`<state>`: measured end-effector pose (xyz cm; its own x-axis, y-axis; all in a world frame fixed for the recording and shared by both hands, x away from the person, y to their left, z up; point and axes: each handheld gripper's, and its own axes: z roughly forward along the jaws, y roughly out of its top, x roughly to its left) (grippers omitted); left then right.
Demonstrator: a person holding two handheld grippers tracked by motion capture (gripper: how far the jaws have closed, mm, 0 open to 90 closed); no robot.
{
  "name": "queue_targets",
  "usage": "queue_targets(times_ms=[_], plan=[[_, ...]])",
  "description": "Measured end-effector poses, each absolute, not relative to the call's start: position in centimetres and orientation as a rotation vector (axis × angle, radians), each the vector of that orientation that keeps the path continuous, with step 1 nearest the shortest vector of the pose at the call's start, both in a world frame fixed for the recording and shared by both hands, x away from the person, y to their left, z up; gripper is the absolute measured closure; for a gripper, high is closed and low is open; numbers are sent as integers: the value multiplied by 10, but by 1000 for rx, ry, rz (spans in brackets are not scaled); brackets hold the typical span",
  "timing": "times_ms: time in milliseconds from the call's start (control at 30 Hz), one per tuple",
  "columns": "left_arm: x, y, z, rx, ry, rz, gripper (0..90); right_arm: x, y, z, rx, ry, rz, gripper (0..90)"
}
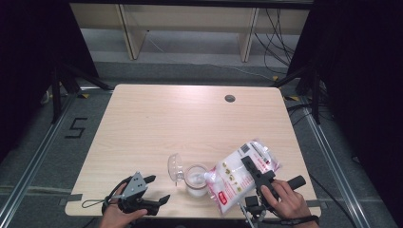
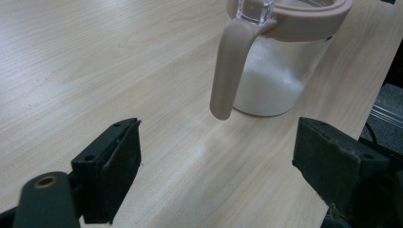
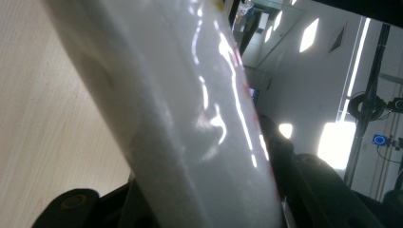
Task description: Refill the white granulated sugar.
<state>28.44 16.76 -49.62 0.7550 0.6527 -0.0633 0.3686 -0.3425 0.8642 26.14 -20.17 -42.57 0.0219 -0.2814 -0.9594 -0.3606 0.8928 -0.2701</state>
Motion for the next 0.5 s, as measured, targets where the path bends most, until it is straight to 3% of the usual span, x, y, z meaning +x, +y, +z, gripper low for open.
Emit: queue_targets(times_ms=[500], plan=[[284,168,-496,1969,773,363,160,263,-204,-429,-517,1564,106,658]])
